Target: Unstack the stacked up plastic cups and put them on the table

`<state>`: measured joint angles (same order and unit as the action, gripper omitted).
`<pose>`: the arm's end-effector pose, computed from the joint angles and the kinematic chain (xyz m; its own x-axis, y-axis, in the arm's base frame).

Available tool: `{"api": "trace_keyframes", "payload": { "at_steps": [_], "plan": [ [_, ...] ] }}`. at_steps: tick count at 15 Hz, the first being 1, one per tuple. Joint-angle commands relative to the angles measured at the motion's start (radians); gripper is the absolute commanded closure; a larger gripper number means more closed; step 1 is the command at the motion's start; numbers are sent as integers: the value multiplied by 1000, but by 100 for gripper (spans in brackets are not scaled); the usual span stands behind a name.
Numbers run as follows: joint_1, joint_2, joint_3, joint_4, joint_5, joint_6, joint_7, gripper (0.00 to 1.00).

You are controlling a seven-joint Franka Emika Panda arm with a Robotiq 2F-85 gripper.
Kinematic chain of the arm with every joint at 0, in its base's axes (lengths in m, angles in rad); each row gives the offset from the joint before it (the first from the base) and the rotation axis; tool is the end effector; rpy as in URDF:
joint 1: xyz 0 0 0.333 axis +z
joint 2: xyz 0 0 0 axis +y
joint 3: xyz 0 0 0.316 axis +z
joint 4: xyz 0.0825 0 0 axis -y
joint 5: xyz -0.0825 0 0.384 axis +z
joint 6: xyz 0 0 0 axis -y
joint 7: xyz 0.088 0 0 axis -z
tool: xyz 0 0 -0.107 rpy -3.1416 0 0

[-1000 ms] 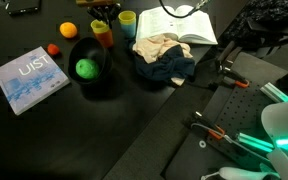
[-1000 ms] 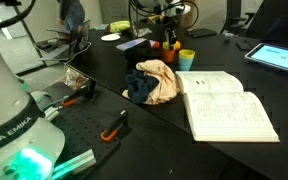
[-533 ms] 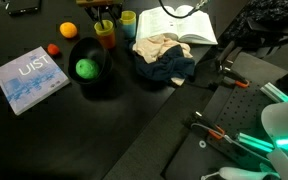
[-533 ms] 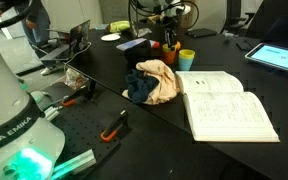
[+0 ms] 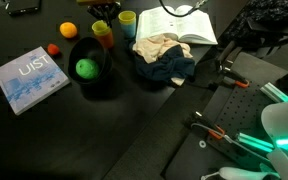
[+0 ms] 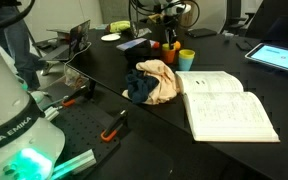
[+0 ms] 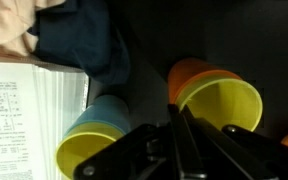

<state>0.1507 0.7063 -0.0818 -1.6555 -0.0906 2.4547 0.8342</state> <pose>0.6921 0.0547 0.2078 0.7724 -0.6182 0.1456 -0.6263 -0.7795 0.0128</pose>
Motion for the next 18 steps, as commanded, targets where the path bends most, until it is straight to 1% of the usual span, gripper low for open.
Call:
{"api": "trace_keyframes", "payload": {
  "at_steps": [1,5,7,10,12,15,18],
  "plan": [
    [23,-54,-19,-7,0,-62,-31,95],
    [11,-110,-8,-3,12,-104,-56,95],
    [17,-138,-24,-5,-10,-65,-43,95],
    [17,-155,-51,38,-39,-54,-24,95],
    [16,-147,-71,77,-66,-48,-20,95],
    [16,-106,-99,114,-120,-3,-17,94],
    [7,-52,-107,140,-117,23,-14,95]
  ]
}}
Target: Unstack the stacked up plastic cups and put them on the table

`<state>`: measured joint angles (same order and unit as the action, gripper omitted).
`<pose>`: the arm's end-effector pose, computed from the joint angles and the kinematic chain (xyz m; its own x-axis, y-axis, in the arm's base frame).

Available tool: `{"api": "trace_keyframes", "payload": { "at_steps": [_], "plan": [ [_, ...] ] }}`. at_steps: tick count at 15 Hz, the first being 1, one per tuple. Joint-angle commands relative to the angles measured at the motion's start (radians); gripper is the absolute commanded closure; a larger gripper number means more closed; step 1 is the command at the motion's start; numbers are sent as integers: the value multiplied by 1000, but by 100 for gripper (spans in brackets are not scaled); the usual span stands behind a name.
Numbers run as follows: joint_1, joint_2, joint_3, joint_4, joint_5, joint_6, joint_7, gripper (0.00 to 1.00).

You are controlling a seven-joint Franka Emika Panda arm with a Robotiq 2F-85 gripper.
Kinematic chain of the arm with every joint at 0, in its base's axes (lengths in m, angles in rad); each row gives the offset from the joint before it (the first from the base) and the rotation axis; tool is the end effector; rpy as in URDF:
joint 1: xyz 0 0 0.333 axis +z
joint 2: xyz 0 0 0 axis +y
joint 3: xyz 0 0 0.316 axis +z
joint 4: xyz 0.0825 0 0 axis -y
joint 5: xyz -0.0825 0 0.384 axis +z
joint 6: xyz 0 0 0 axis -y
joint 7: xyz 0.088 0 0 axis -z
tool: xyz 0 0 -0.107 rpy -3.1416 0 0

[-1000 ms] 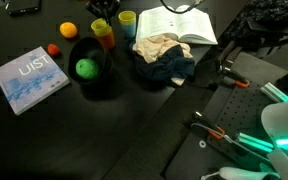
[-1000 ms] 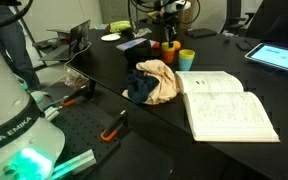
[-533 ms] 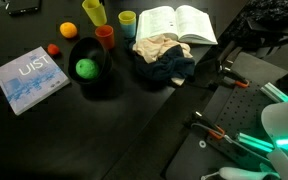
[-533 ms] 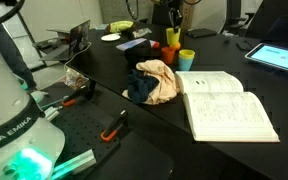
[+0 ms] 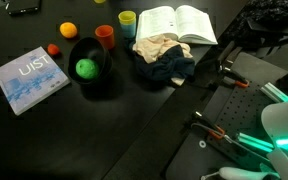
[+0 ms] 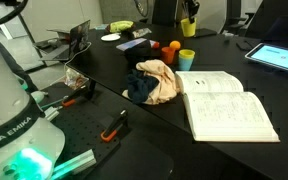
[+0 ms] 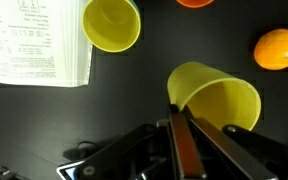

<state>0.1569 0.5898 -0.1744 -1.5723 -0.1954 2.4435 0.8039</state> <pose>0.7234 0.0079 0.3310 0.7433 -0.5623 0.3624 -0.6011 -0.7992 -0.0073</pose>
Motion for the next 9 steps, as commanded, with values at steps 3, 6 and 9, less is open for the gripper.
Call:
{"api": "trace_keyframes", "payload": {
  "at_steps": [3,6,9],
  "plan": [
    [-11,128,-13,84,9,47,5,95],
    [-17,189,-15,109,23,57,2,95],
    [-32,236,-7,132,58,57,-3,95]
  ]
}}
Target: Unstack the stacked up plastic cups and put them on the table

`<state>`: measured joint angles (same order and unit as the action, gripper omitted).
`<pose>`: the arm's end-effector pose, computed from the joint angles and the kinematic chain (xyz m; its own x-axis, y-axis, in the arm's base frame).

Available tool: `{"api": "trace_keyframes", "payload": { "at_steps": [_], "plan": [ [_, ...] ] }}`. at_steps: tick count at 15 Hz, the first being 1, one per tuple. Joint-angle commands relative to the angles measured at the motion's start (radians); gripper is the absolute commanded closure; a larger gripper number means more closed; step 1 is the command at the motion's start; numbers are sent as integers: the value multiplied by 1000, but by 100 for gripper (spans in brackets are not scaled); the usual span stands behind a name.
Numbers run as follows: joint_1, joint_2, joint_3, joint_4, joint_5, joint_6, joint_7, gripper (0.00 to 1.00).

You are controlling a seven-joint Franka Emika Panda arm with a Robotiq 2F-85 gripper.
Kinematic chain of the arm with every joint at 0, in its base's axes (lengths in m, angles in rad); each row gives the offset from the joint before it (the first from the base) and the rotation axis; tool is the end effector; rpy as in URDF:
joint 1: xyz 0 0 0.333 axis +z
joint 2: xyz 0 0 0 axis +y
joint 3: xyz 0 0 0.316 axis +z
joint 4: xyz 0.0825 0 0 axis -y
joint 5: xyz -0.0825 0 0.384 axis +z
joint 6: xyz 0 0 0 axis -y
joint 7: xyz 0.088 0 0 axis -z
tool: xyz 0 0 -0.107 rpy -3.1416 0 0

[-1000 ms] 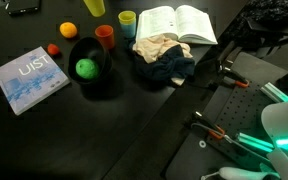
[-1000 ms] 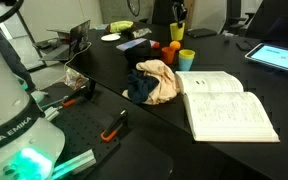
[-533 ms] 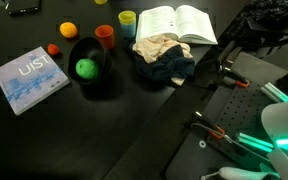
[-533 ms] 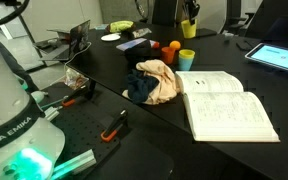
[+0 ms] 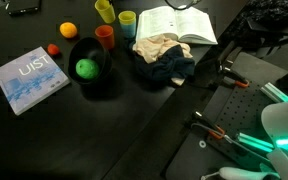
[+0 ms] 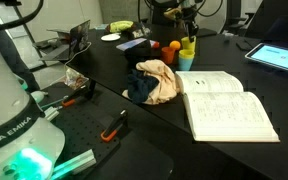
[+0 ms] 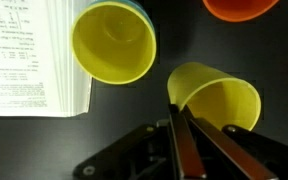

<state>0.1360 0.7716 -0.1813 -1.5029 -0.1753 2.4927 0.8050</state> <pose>0.7355 -0.0072 0.2377 0.7536 -0.5737 0.3208 -0.6151 -0.7876 0.0366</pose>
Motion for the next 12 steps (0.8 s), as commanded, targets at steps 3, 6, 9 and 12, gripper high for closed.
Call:
{"api": "trace_keyframes", "payload": {
  "at_steps": [3,6,9,12],
  "plan": [
    [-15,91,0,84,67,7,-4,95],
    [-17,115,1,103,91,2,-3,94],
    [-11,126,-7,122,102,-13,1,66],
    [-6,112,-14,136,93,-52,-4,44]
  ]
}}
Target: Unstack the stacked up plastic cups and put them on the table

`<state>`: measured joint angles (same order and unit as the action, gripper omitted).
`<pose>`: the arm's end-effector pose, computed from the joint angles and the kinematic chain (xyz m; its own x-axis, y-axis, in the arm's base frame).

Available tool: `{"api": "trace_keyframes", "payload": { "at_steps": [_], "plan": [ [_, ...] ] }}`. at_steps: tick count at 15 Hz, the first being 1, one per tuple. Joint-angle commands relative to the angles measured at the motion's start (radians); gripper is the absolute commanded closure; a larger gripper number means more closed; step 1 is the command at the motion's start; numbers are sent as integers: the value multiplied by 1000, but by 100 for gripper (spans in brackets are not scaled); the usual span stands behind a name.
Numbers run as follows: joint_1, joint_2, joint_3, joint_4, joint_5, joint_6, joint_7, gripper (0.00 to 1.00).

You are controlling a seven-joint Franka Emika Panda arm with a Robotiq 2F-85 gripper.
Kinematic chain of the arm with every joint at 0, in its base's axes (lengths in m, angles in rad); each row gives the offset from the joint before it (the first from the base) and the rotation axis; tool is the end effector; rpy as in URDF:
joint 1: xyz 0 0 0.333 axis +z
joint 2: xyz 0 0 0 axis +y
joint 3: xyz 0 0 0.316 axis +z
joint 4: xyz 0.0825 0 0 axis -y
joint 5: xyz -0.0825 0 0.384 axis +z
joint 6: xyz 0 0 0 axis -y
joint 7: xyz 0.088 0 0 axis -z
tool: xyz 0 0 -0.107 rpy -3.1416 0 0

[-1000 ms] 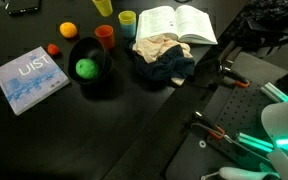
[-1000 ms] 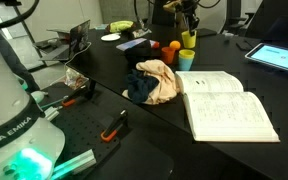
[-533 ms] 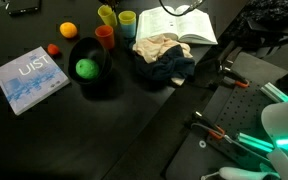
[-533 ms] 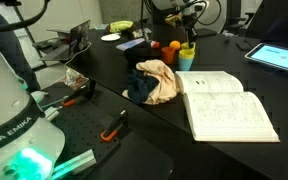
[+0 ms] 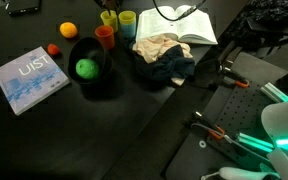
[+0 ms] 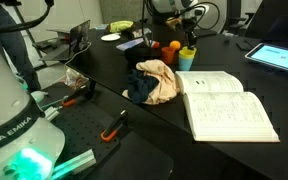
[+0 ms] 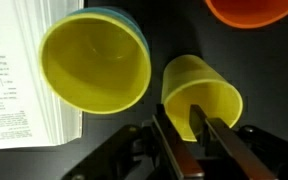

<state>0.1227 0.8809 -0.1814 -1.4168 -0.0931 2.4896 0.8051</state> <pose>0.7460 -0.0139 0.1960 0.7259 -0.6295 0.2773 -0.6576 -0.7533 0.0115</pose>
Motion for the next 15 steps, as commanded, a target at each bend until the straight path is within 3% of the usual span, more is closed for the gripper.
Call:
{"api": "trace_keyframes", "payload": {
  "at_steps": [1,6,15],
  "plan": [
    [11,-10,-18,53,6,-72,-4,37],
    [16,-102,-24,31,-15,-197,-7,0],
    [11,-300,-27,-180,-86,-279,26,0]
  ]
}}
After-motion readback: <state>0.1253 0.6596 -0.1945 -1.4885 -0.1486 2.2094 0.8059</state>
